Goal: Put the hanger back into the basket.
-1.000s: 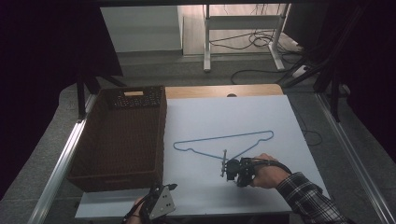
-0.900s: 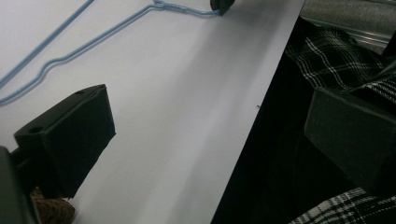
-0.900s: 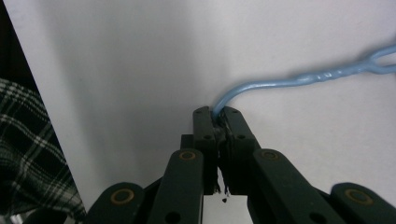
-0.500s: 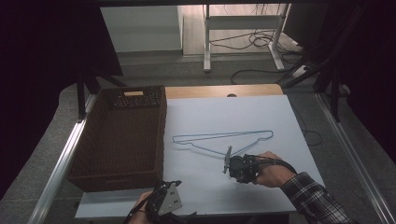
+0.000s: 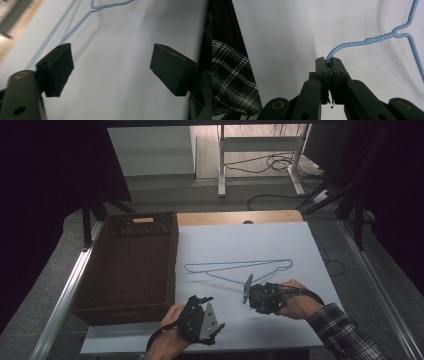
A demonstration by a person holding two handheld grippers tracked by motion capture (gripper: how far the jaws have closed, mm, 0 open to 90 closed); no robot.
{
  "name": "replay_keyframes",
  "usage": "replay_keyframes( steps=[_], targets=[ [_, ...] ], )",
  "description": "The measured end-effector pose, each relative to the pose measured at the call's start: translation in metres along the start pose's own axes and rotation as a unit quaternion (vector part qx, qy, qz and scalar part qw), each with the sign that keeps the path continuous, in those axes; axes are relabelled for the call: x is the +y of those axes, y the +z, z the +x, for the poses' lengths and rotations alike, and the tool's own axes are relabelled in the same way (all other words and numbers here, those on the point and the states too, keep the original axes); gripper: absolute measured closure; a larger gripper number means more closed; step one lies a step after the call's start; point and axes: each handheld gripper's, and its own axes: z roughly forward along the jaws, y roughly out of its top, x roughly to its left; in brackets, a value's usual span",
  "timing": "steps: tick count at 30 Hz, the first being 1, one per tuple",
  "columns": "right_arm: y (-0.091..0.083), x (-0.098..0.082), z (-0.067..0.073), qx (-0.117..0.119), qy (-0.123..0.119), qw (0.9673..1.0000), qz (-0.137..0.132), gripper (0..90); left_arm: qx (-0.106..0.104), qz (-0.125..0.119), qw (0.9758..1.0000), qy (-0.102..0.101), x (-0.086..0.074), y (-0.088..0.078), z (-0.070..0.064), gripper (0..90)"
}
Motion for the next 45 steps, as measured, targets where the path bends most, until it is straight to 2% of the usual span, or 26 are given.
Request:
replay_keyframes(
  steps=[1, 2, 3, 4, 5, 6, 7, 8, 9, 10, 11, 12, 16, 19, 20, 21, 22, 23, 24, 25, 28, 34, 36, 39, 40, 45],
  targets=[
    [-0.001, 0.000, 0.000, 0.001, -0.001, 1.0000, -0.001, 86.1, 0.019, 0.006, 0.9996, 0.021, 0.003, 0.005, 0.000, 24.7],
    [-0.001, 0.000, 0.000, 0.001, -0.001, 1.0000, -0.001, 86.1, 0.019, 0.006, 0.9996, 0.021, 0.003, 0.005, 0.000, 26.3],
    [-0.003, -0.002, 0.000, 0.001, -0.002, 1.0000, -0.002, 86.1, 0.058, 0.015, 0.9963, 0.062, 0.009, 0.016, 0.000, 27.8],
    [-0.003, -0.002, 0.000, 0.003, 0.000, 1.0000, -0.002, 86.0, 0.058, 0.015, 0.9963, 0.062, 0.009, 0.016, 0.000, 29.1],
    [-0.004, -0.003, -0.001, 0.004, -0.003, 1.0000, -0.005, 86.0, 0.096, 0.023, 0.9897, 0.104, 0.014, 0.028, -0.002, 30.4],
    [-0.005, -0.004, -0.001, 0.005, -0.004, 1.0000, -0.005, 86.1, 0.111, 0.027, 0.9864, 0.118, 0.016, 0.033, -0.004, 31.0],
    [-0.005, -0.004, -0.002, 0.006, -0.004, 1.0000, -0.006, 86.0, 0.111, 0.027, 0.9864, 0.118, 0.016, 0.033, -0.004, 31.3],
    [-0.006, -0.005, -0.002, 0.011, -0.002, 0.9999, -0.007, 86.0, 0.134, 0.013, 0.9813, 0.137, 0.017, 0.047, -0.009, 32.3],
    [-0.007, -0.005, -0.002, 0.011, -0.002, 0.9999, -0.004, 86.0, 0.144, 0.015, 0.9780, 0.151, 0.018, 0.052, -0.010, 33.6],
    [-0.007, -0.006, -0.003, 0.019, -0.001, 0.9998, -0.011, 86.0, 0.144, 0.015, 0.9780, 0.151, 0.018, 0.052, -0.010, 35.0],
    [-0.008, -0.006, -0.003, 0.019, -0.004, 0.9997, -0.012, 86.1, 0.158, 0.030, 0.9699, 0.183, 0.019, 0.060, -0.011, 38.1],
    [-0.009, -0.006, -0.003, 0.010, -0.007, 0.9999, -0.008, 86.0, 0.163, 0.031, 0.9666, 0.195, 0.019, 0.064, -0.011, 40.7],
    [-0.012, -0.007, -0.004, 0.015, -0.007, 0.9999, -0.004, 86.0, 0.173, 0.034, 0.9618, 0.209, 0.018, 0.079, -0.007, 46.7],
    [-0.013, -0.007, -0.005, 0.015, -0.012, 0.9998, -0.006, 86.0, 0.179, 0.037, 0.9607, 0.209, 0.017, 0.086, -0.005, 48.5],
    [-0.013, -0.007, -0.005, 0.015, -0.012, 0.9998, -0.006, 86.0, 0.184, 0.045, 0.9574, 0.218, 0.016, 0.089, -0.003, 49.3],
    [-0.015, -0.007, -0.004, 0.015, -0.006, 0.9999, -0.003, 86.0, 0.184, 0.048, 0.9562, 0.222, 0.016, 0.092, -0.003, 50.5],
    [-0.016, -0.007, -0.005, 0.014, -0.010, 0.9998, -0.005, 86.0, 0.192, 0.061, 0.9494, 0.241, 0.014, 0.097, -0.001, 53.2],
    [-0.016, -0.008, -0.005, 0.015, -0.007, 0.9999, -0.003, 86.0, 0.195, 0.065, 0.9471, 0.246, 0.013, 0.100, 0.000, 55.0],
    [-0.017, -0.008, -0.005, 0.016, -0.003, 0.9999, 0.000, 86.0, 0.195, 0.065, 0.9471, 0.246, 0.013, 0.100, 0.000, 56.1],
    [-0.016, -0.008, -0.006, 0.016, -0.012, 0.9998, -0.006, 86.0, 0.202, 0.072, 0.9438, 0.251, 0.011, 0.105, 0.002, 57.4],
    [-0.017, -0.009, -0.006, 0.017, -0.014, 0.9997, -0.006, 86.0, 0.204, 0.080, 0.9410, 0.258, 0.010, 0.112, 0.005, 58.9],
    [-0.016, -0.009, -0.007, 0.017, -0.019, 0.9997, -0.008, 86.0, 0.201, 0.082, 0.9413, 0.258, 0.010, 0.119, 0.006, 64.5],
    [-0.016, -0.009, -0.007, 0.017, -0.020, 0.9996, -0.008, 86.0, 0.203, 0.081, 0.9393, 0.264, 0.010, 0.122, 0.005, 67.8],
    [-0.016, -0.009, -0.007, 0.018, -0.021, 0.9996, -0.008, 85.9, 0.202, 0.083, 0.9389, 0.266, 0.010, 0.124, 0.005, 71.8],
    [-0.016, -0.009, -0.007, 0.019, -0.021, 0.9996, -0.007, 85.9, 0.206, 0.083, 0.9366, 0.271, 0.010, 0.125, 0.004, 73.3],
    [-0.015, -0.010, -0.005, 0.022, -0.018, 0.9996, -0.003, 85.9, 0.209, 0.078, 0.9355, 0.274, 0.011, 0.127, 0.004, 82.9]
  ],
)
